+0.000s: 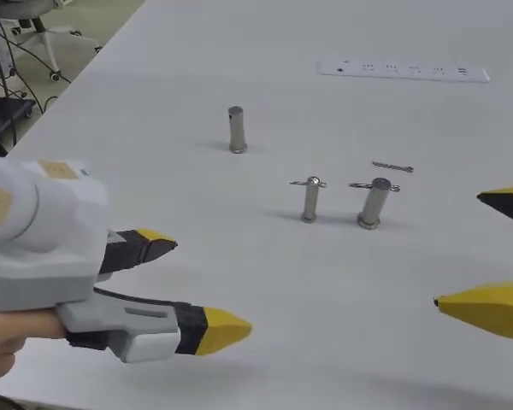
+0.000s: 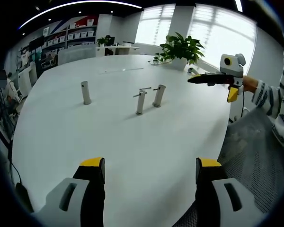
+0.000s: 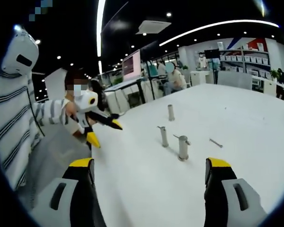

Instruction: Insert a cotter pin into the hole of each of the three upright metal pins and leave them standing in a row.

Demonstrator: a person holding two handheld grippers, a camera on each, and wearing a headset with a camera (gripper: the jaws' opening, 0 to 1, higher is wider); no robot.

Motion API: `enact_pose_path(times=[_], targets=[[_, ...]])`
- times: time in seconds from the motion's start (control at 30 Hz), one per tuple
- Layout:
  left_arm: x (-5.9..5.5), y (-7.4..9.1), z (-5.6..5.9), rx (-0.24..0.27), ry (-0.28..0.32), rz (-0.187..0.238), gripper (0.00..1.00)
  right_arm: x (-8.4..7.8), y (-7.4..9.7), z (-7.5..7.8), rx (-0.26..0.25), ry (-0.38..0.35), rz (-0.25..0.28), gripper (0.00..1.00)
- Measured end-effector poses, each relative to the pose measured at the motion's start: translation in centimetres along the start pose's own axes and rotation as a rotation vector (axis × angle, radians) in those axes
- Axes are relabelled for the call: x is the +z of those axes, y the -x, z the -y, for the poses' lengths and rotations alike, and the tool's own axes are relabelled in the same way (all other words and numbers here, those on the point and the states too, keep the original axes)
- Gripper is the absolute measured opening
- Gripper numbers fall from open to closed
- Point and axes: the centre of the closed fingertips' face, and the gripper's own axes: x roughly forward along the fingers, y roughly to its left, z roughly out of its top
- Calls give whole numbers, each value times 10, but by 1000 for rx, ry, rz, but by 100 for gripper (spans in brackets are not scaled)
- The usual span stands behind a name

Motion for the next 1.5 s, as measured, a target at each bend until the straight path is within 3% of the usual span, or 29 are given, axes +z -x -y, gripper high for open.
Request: enact_pose_path(times=[0.23, 0.4, 0.63, 1.03, 1.5], targets=[[1, 1, -4, 8, -5, -5, 79, -8, 7, -1, -44, -19, -26, 100], [3, -1, -6, -1, -12, -9, 78, -12, 13, 7, -124, -42, -31, 100], [10, -4, -17, 7, -19, -8, 78, -28, 16, 13, -146, -51, -81, 100], [23, -10, -25, 9, -47, -5, 77, -28, 16, 12, -156, -76, -64, 100], [62, -12, -70, 140, -119, 50, 59, -33, 17, 8, -160, -91, -79, 100]])
